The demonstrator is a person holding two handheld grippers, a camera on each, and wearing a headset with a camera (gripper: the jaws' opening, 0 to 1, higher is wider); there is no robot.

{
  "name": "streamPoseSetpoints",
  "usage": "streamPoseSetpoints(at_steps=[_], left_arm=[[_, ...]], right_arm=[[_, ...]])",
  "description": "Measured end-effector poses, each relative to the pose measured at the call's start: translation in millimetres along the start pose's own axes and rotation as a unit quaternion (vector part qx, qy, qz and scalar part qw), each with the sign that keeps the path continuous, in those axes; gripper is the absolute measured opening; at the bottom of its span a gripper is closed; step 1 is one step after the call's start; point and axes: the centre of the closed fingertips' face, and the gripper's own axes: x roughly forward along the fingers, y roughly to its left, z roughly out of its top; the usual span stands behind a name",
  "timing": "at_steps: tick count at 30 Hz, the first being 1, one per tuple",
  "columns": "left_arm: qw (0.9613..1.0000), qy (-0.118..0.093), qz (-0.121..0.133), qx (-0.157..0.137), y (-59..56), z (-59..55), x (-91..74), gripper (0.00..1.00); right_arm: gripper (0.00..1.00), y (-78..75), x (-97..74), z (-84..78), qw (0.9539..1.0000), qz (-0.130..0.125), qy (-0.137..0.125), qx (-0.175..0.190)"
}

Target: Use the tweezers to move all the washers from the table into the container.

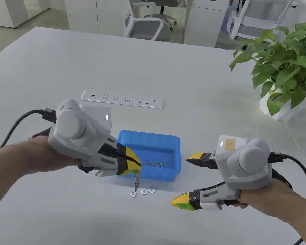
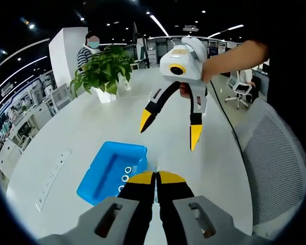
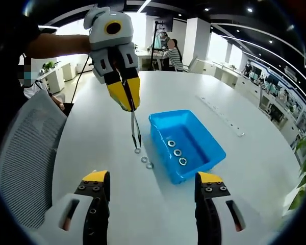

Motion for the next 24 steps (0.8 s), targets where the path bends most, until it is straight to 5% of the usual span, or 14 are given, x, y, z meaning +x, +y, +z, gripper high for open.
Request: streamPoseSetpoints(at_steps=[24], left_arm=[[0.9999,0.009,0.001,-0.013,-2.3,-7.5,5.0,0.05]], right_arm=[[0.68,3.9,-1.5,-9.3,1.0000,0.002,0.007,0.004]])
